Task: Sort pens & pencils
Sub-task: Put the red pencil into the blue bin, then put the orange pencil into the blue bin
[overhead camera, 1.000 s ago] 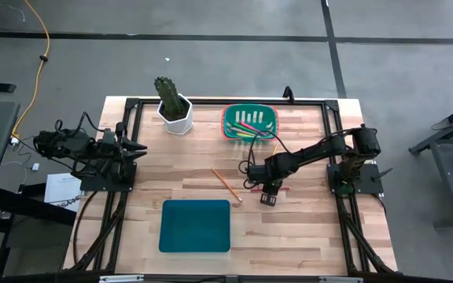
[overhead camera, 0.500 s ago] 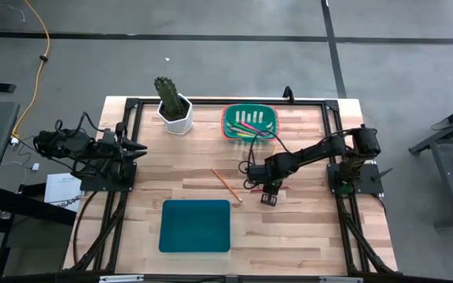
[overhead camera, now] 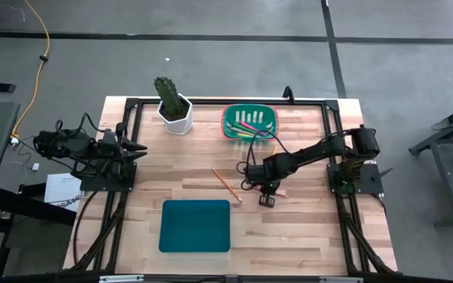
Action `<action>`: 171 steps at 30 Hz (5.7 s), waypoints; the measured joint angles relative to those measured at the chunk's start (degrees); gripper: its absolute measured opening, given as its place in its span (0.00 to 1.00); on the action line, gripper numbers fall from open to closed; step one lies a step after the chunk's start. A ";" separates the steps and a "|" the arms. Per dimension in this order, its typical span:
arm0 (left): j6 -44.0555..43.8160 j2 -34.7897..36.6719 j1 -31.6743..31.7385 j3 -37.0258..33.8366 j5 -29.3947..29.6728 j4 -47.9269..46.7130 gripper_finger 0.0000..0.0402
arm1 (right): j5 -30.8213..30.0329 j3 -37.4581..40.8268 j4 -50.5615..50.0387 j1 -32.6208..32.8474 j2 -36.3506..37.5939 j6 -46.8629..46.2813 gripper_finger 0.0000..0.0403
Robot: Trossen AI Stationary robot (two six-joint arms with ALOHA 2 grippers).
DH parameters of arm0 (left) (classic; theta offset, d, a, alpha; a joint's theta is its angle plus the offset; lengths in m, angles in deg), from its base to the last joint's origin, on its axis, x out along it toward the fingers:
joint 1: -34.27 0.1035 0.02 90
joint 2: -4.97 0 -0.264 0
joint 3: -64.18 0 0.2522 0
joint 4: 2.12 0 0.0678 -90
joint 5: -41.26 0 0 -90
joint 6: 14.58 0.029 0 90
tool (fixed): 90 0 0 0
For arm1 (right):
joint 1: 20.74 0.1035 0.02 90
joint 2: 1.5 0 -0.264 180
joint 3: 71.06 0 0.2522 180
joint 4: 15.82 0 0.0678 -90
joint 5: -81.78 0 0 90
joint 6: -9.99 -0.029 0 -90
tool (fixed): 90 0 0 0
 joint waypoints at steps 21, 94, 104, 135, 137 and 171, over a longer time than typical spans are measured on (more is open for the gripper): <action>-0.36 0.00 0.02 0.00 -1.41 -0.20 0.18 | -0.43 -16.80 -1.39 0.73 0.18 1.68 0.01; -7.57 -29.24 0.01 -0.02 -9.09 29.44 0.18 | 16.86 -20.30 39.30 3.33 0.27 6.15 0.05; -7.56 -29.24 0.00 -0.02 -9.10 29.44 0.18 | 18.84 -20.30 41.33 3.34 0.27 5.87 0.16; -7.08 -29.25 0.00 -0.02 -9.11 28.37 0.18 | -1.72 -20.30 5.09 -8.02 0.27 -14.33 0.21; -7.06 -29.27 0.02 -0.02 -9.11 27.90 0.18 | -2.97 -20.30 2.50 -8.04 0.27 -15.59 0.21; -1.66 -46.13 1.06 1.45 -18.11 25.97 0.18 | 0.00 -20.23 6.13 -6.18 -4.51 -15.69 0.21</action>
